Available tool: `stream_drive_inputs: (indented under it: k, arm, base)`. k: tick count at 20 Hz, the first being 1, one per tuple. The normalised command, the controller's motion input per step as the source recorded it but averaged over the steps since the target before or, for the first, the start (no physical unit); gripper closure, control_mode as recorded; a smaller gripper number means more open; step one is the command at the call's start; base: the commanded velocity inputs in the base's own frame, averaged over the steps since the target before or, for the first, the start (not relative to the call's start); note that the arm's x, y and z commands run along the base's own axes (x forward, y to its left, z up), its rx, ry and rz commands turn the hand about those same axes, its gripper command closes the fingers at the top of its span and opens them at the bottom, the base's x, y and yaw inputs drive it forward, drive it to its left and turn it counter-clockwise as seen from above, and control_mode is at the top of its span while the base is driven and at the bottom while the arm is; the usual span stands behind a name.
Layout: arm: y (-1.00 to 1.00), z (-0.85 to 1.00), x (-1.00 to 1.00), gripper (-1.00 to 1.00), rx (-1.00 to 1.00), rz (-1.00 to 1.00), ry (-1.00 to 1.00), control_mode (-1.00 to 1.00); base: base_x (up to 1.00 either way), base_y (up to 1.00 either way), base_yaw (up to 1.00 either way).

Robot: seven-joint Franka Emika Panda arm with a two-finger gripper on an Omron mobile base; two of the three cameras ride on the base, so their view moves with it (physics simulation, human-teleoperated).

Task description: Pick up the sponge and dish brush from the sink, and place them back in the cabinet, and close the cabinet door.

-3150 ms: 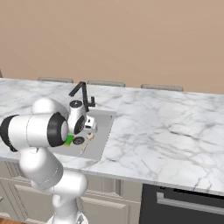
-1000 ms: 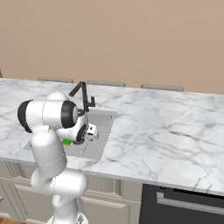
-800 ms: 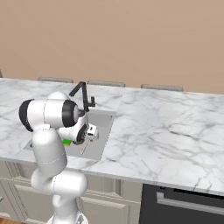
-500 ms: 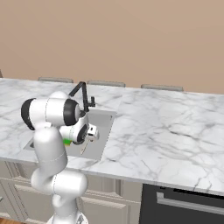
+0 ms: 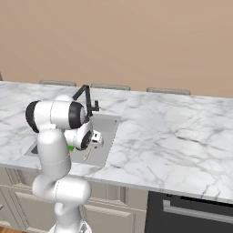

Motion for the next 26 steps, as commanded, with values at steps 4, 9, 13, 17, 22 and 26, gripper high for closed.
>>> stream_drive_inputs:
  k: [4, 9, 13, 17, 22, 26]
  arm:
    - [0.0, -0.14, 0.01, -1.0, 0.0, 0.0, 0.01, -1.0]
    - [0.0, -0.15, 0.0, -1.0, 0.0, 0.0, 0.01, -1.0]
    - [0.0, -0.17, 0.03, -1.0, 0.0, 0.0, 0.01, -1.0]
    - [0.0, -0.14, 0.02, -1.0, 0.0, 0.0, 0.01, -1.0]
    - [0.0, -0.12, 0.01, -1.0, 0.0, 0.0, 0.0, -1.0]
    - [0.0, -0.12, 0.02, -1.0, 0.0, 0.0, 0.01, -1.0]
  base:
    - [0.0, 0.0, 0.0]
    - [0.0, 0.0, 0.0]
    - [0.0, 0.0, 0.0]
    - [0.0, 0.0, 0.0]
    - [0.0, 0.0, 0.0]
    - [0.0, 0.0, 0.0]
